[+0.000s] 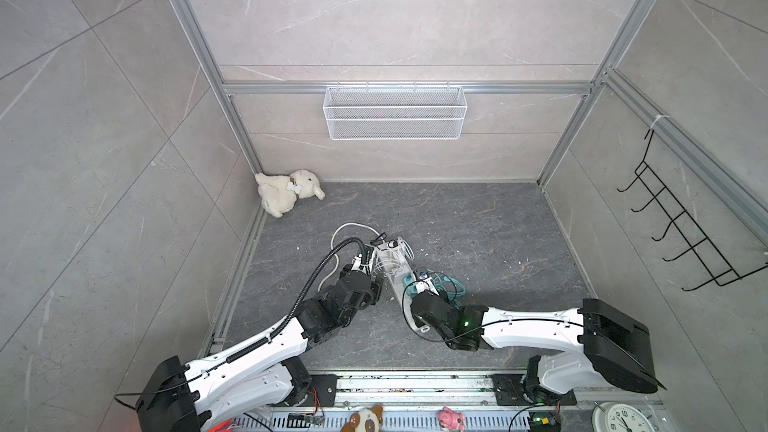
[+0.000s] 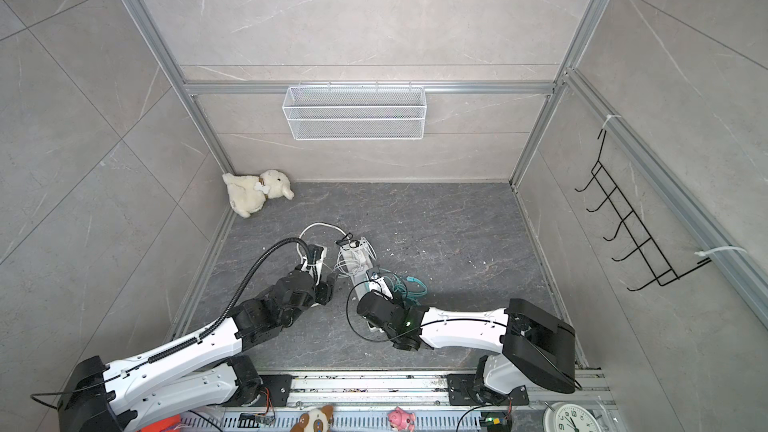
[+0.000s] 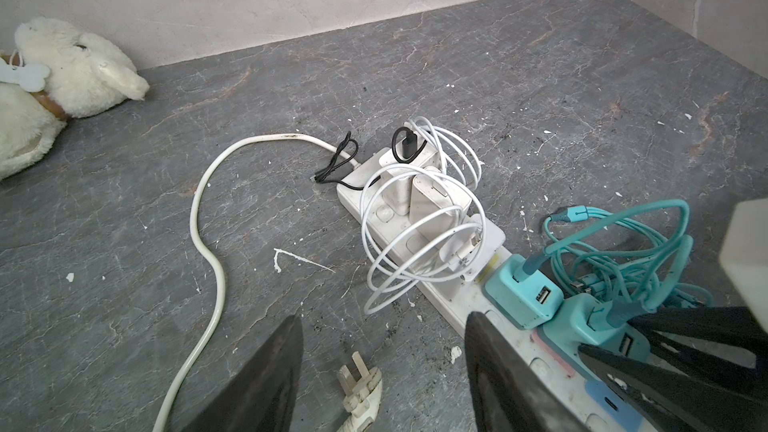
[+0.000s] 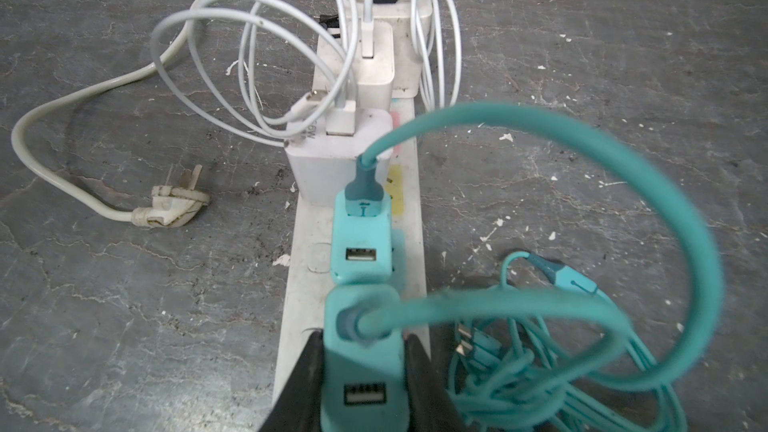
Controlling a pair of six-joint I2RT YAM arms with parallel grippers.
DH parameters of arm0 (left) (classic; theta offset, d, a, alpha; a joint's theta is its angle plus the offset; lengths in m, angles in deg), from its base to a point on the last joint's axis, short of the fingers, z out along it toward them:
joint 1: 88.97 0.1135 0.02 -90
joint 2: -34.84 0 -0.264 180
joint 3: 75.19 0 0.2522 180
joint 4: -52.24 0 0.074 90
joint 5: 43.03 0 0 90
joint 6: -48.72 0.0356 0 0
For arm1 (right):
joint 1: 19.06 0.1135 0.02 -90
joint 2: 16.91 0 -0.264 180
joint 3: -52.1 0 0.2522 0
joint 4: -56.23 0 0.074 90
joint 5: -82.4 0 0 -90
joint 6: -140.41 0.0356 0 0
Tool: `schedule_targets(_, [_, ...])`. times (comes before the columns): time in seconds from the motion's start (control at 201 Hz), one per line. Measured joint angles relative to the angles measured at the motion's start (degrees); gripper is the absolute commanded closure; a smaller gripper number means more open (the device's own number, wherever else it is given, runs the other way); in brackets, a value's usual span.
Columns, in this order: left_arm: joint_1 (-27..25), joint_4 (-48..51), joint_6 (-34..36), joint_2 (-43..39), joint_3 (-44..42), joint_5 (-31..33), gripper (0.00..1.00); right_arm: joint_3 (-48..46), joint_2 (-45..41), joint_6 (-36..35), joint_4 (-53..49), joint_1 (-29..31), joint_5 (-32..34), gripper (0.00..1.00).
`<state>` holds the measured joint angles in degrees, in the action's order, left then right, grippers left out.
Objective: Insert the plug
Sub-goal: 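Lower the charger into the socket beside the first teal charger with right gripper, then press the teal charger down into the strip socket with the right gripper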
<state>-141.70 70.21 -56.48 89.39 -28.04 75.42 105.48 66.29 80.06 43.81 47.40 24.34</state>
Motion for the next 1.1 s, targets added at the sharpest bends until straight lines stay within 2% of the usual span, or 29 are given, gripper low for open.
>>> schedule_targets(1.095, [0.00,-1.20,0.00,0.00,-0.31,-0.02,0.36,0.37,3.13,4.50,-0.26,0.17,0.04,0.96])
